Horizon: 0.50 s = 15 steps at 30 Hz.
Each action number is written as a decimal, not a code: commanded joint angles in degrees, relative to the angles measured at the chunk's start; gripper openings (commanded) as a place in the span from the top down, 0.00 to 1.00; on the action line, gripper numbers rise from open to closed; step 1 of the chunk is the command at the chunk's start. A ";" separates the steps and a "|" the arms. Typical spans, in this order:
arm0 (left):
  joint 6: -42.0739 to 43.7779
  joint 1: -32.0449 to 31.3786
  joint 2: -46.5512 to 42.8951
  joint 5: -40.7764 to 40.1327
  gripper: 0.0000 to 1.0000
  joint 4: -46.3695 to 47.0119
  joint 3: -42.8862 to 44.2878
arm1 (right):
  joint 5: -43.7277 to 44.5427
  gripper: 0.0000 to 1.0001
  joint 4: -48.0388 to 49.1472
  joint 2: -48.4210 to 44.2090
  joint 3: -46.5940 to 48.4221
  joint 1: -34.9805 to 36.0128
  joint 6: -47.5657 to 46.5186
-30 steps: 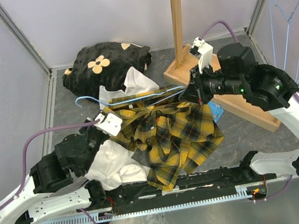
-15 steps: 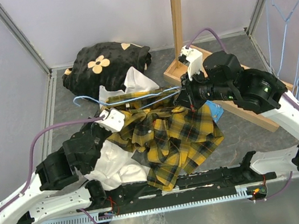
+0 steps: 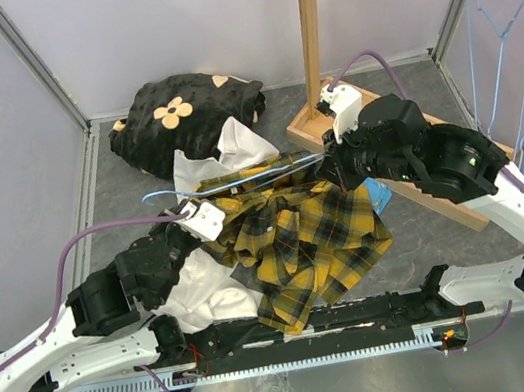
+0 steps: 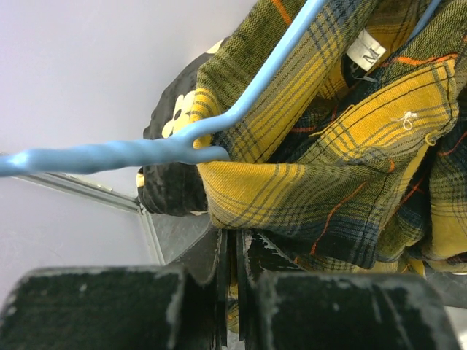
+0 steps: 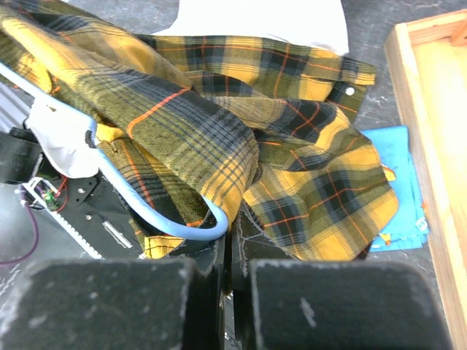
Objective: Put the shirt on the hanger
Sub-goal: Hang the shirt on the hanger.
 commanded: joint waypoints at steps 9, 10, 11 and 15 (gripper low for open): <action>1.08 0.47 -6.67 1.59 0.97 -4.96 0.05 | 22.67 1.00 -4.78 -7.09 -0.72 -3.18 -2.51; 1.06 0.48 -7.27 2.15 0.97 -5.39 -0.08 | 22.11 1.00 -4.55 -7.62 -1.20 -3.70 -2.51; 1.25 0.46 -7.76 2.60 0.97 -5.99 -0.11 | 21.82 1.00 -4.47 -7.96 -1.47 -4.09 -2.80; 2.14 0.46 -8.59 2.23 0.97 -7.98 -0.43 | 24.19 1.00 -6.72 -7.88 -0.02 -5.35 -4.66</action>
